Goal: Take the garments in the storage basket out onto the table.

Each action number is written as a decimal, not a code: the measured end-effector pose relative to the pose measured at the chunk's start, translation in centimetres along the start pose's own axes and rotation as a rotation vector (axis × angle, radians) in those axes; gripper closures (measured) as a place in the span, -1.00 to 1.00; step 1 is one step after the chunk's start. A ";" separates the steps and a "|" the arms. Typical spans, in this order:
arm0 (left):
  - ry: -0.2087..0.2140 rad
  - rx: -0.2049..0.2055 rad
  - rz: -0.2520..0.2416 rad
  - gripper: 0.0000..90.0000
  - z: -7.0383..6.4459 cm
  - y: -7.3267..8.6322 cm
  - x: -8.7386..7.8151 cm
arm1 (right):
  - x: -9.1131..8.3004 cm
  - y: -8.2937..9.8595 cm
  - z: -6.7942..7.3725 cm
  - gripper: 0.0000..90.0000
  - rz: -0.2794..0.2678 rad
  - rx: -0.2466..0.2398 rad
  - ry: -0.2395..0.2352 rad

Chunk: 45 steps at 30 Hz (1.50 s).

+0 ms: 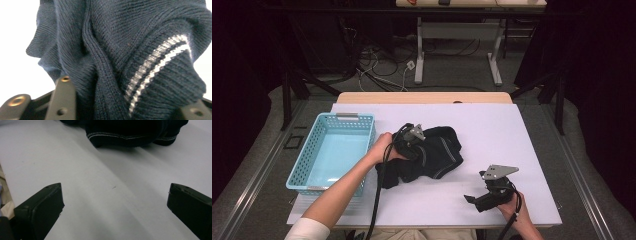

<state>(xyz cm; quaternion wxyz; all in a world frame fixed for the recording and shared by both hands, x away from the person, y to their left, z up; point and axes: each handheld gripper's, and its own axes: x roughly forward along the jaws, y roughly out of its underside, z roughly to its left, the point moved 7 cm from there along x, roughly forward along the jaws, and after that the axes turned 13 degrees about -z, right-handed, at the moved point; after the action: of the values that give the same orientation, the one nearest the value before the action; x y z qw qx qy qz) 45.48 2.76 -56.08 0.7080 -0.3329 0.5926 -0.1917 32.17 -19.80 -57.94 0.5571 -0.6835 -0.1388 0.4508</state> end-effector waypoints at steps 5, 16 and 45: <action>-0.029 -0.015 0.000 -0.44 0.0 0.0 -1.0 | 0.0 0.0 0.0 -1.00 0.002 -0.001 -0.002; -0.137 -0.032 -0.049 -1.00 -0.8 0.8 -4.5 | 0.0 0.0 0.0 -1.00 0.000 -0.001 0.001; -0.259 -0.102 -0.144 -1.00 -5.9 6.2 -10.6 | 0.1 0.0 0.0 -1.00 0.005 -0.007 -0.002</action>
<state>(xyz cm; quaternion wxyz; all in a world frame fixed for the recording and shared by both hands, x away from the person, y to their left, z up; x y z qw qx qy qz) 36.60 12.75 -53.28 0.7451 -0.4318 0.4800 -0.1672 32.22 -19.74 -58.03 0.5534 -0.6853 -0.1394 0.4524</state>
